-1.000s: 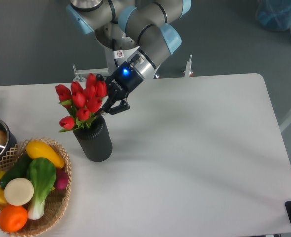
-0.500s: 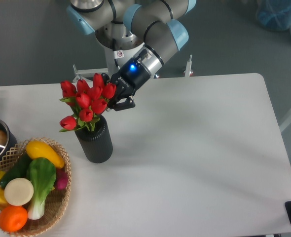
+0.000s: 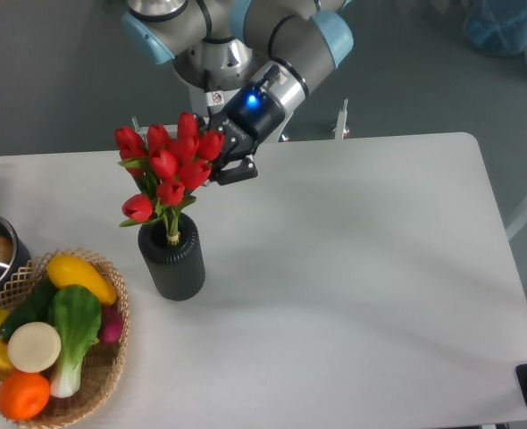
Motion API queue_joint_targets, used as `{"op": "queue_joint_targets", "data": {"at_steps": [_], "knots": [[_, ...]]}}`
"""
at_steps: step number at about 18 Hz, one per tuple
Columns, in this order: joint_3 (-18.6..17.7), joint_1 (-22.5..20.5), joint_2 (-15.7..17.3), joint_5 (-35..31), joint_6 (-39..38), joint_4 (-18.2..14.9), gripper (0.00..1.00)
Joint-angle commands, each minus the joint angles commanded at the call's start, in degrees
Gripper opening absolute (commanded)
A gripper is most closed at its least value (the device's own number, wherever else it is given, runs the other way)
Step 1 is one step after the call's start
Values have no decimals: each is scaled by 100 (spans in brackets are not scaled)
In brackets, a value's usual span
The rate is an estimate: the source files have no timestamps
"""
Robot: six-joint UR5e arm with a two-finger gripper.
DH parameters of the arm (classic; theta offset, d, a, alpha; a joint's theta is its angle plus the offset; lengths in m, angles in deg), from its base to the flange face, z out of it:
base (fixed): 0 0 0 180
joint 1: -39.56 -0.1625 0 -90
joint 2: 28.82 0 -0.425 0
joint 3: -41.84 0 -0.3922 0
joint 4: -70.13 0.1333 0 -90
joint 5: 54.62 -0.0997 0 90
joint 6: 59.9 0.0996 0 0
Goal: Pick up the flowers from the vase
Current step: 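Lift the gripped tulips straight up out of the black vase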
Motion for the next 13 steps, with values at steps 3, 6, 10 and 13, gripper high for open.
{"op": "queue_joint_targets", "data": {"at_steps": [3, 6, 10, 13], "knots": [[210, -36, 54, 9, -465, -9, 11], [378, -45, 53, 18, -783, -9, 10], [387, -71, 62, 71, -818, -9, 10], [378, -71, 71, 62, -827, -9, 11]]}}
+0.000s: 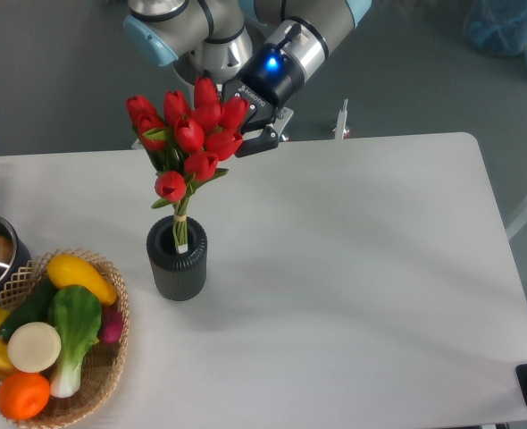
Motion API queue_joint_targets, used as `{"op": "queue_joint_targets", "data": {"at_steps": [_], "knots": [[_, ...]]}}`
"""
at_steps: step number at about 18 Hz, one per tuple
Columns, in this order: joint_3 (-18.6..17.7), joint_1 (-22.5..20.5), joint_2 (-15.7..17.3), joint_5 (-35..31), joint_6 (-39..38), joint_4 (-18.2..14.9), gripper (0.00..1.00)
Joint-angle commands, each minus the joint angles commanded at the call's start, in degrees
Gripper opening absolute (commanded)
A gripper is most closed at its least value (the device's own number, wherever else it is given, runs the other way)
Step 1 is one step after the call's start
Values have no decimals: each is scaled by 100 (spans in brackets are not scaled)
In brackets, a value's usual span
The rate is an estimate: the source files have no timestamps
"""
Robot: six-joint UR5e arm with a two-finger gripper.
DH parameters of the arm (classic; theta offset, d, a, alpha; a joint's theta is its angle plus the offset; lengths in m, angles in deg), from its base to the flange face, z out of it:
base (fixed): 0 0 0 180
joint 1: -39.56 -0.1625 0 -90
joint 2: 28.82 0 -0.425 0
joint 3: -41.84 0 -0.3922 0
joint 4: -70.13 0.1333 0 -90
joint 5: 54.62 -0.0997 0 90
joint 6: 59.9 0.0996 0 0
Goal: Pick up the flowers from the vase
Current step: 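Lift the gripped tulips straight up out of the black vase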
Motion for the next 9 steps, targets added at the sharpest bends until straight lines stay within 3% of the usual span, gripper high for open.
{"op": "queue_joint_targets", "data": {"at_steps": [9], "knots": [[-264, 0, 334, -9, -237, -26, 10]]}}
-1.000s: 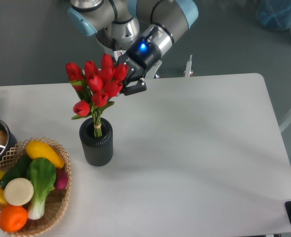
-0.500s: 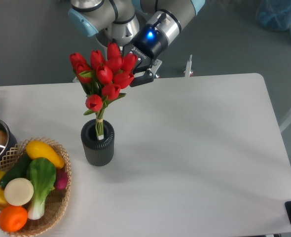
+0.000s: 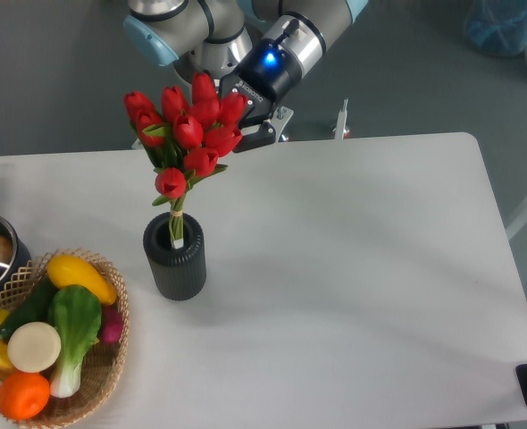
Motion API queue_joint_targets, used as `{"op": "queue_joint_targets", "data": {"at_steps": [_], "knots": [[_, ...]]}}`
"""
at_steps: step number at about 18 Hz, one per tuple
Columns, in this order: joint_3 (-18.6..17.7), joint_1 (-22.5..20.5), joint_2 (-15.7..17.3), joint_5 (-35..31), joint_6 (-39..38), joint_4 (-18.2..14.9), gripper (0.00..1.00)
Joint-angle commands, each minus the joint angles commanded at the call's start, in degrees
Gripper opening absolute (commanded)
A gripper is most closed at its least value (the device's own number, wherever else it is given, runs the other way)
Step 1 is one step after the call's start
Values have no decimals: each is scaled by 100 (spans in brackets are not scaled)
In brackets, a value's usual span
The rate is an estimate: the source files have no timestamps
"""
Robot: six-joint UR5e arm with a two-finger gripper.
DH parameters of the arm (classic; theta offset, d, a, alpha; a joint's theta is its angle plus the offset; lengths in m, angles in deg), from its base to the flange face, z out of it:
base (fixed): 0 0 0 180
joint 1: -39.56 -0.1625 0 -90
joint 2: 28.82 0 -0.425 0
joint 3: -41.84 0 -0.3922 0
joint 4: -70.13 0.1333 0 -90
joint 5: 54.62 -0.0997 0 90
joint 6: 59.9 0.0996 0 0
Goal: Pick up the flowers from the vase
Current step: 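Lift the gripped tulips straight up out of the black vase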
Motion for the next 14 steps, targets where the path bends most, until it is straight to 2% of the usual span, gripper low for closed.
{"op": "queue_joint_targets", "data": {"at_steps": [3, 7, 14], "knots": [[26, 26, 79, 0, -360, 9, 10], [52, 0, 132, 26, -440, 0, 10], [343, -141, 132, 325, -950, -9, 10]]}}
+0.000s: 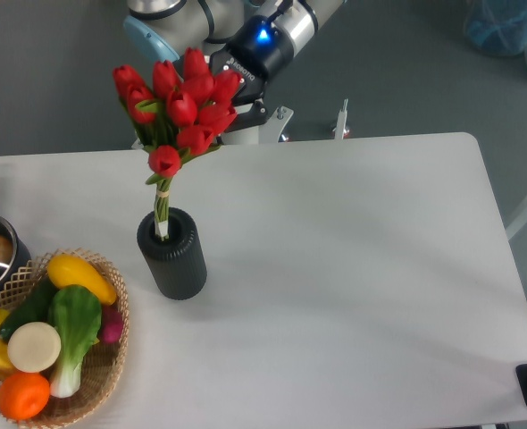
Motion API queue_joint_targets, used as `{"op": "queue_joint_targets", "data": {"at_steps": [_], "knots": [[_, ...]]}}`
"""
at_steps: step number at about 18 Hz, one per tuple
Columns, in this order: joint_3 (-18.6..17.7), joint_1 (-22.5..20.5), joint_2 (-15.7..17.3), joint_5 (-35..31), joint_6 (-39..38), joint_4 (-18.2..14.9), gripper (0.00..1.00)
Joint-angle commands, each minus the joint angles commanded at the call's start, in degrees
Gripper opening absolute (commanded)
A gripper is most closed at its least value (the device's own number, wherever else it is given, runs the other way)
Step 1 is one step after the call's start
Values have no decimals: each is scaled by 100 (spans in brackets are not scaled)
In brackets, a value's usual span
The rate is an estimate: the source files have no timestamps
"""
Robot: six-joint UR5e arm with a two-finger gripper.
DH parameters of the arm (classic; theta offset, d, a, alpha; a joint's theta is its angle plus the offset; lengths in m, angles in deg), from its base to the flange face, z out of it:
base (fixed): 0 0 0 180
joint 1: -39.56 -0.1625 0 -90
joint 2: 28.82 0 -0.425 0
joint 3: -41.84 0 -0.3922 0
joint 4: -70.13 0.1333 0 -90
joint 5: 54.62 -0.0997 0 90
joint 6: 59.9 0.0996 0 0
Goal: Pick up the flowers from the vase
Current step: 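Lift the gripped tulips straight up out of the black vase, then carry the tulip bunch away from the vase over the empty table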
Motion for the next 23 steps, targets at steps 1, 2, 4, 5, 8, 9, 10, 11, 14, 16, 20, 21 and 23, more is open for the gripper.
{"op": "queue_joint_targets", "data": {"at_steps": [1, 2, 4, 5, 8, 9, 10, 11, 14, 16, 20, 21, 23], "knots": [[0, -17, 0, 27, -17, 0, 10], [9, -79, 0, 36, -18, 0, 10], [105, -202, -26, 97, -9, 0, 10], [158, -281, -70, 106, 9, 9, 10], [412, -693, -88, 80, 166, 26, 10], [448, -851, -105, 71, 445, 35, 10], [422, -983, -192, 62, 787, 26, 10], [413, -1019, -280, 27, 1078, 26, 10], [387, -1160, -351, -454, 1564, 35, 10], [439, -1239, -465, -938, 1695, 44, 10], [667, -1564, -702, -1941, 1828, 53, 13], [877, -1582, -868, -2107, 1819, 35, 13], [1168, -1530, -1054, -2616, 1758, 18, 13]]}}
